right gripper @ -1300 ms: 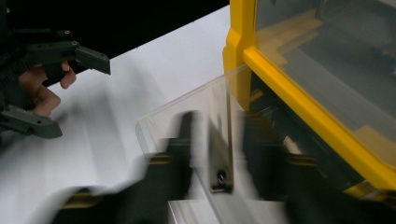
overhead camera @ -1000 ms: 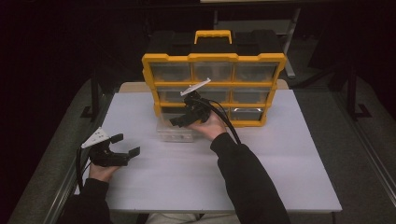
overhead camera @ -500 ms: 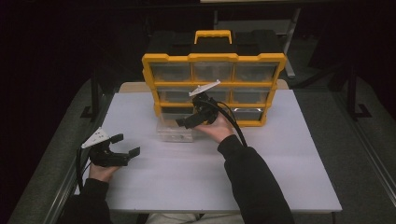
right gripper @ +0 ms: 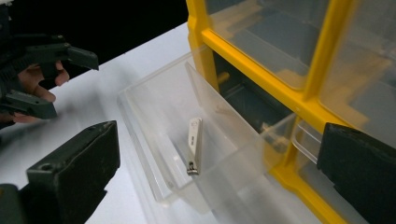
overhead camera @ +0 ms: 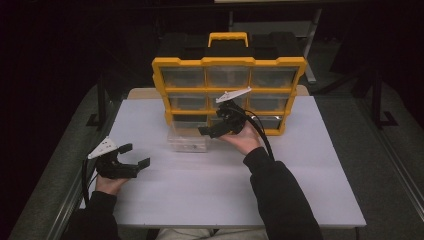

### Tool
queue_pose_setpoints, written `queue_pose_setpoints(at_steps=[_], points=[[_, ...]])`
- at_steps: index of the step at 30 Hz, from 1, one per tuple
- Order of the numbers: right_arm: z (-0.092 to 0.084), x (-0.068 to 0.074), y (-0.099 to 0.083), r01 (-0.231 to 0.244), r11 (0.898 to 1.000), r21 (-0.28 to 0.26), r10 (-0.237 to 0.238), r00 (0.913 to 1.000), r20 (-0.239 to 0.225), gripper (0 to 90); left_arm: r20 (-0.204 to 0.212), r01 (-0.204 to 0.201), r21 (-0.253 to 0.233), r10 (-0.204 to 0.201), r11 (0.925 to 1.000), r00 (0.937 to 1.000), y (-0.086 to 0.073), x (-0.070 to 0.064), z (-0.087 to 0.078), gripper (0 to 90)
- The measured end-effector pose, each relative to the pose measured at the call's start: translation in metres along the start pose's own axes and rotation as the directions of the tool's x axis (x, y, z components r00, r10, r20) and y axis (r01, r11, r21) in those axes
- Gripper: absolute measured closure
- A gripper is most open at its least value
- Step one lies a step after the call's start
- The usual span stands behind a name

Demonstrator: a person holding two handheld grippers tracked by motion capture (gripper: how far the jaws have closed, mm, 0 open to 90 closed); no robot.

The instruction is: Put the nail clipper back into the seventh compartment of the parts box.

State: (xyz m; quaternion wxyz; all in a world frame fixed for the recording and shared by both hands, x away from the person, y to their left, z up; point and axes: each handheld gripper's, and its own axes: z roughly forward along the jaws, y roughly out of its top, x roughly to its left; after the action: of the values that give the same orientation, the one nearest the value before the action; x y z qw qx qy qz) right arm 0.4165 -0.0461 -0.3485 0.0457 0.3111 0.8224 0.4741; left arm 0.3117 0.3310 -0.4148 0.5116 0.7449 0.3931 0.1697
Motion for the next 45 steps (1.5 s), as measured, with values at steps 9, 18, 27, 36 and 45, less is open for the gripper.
queue_pose_setpoints(at_steps=[9,18,27,36,45], points=[[-0.015,-0.005,-0.012,-0.012,1.0,-0.002,0.012,0.9999,0.011,0.0,-0.004,-0.002,0.003,0.002,1.0,1.0,0.0,0.0,0.0,0.0],[-0.024,-0.012,-0.025,-0.047,0.998,-0.03,0.047,0.9988,0.014,0.0,-0.004,0.0,-0.001,0.0,1.0,1.0,0.0,0.0,0.0,0.0],[-0.032,-0.015,-0.033,-0.06,0.998,-0.034,0.061,0.9979,0.025,0.0,-0.005,0.001,0.001,-0.001,1.0,1.0,0.0,0.0,0.0,0.0],[-0.04,-0.018,-0.047,-0.07,0.997,-0.035,0.072,0.9965,0.042,0.0,-0.009,0.006,0.003,-0.005,1.0,0.9999,0.0,0.001,0.0,0.0],[-0.044,-0.021,-0.064,-0.095,0.995,-0.031,0.096,0.9942,0.048,0.0,-0.016,0.009,0.0,-0.009,1.0,0.9998,0.0,0.003,0.0,0.0]])
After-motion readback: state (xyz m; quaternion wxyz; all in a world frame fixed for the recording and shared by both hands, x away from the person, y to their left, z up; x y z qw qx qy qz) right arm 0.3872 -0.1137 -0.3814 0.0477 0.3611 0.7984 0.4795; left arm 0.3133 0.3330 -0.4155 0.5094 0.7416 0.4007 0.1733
